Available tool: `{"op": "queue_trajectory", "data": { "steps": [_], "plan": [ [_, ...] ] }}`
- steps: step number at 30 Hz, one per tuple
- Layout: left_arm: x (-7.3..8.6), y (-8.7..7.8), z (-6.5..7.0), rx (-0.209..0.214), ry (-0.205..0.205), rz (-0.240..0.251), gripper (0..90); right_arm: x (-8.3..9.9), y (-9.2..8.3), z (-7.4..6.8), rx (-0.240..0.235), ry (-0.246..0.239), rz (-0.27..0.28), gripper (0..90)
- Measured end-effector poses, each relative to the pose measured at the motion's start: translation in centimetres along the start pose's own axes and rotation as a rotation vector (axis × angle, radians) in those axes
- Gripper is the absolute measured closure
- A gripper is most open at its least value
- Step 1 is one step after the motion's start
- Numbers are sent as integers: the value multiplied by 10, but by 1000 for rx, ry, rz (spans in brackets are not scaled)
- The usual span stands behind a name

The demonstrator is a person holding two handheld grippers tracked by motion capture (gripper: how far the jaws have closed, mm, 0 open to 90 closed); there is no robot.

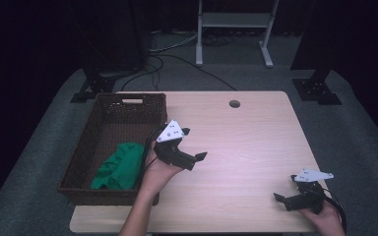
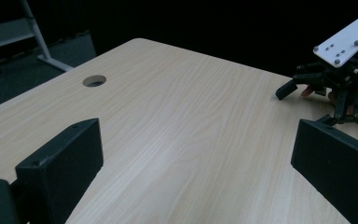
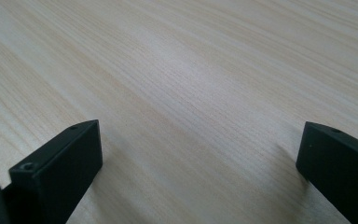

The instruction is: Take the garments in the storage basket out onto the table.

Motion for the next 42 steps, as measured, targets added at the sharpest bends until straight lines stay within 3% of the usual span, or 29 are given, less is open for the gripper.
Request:
{"op": "queue_trajectory", "data": {
  "steps": [42],
  "plan": [
    [8, -23, -32, -75, -43, 11, 13, 0, 0, 0, 0, 1, 0, 0]
  ]
}}
Point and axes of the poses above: each handheld gripper's, and its own axes: y roughly forward along the jaws, x roughly out of its underside, z roughly to its right, the point moved 6 cm from there along y, roughly forward along the jaws, and after that the axes turned 14 degrees about -x, right-handed, at the moved point
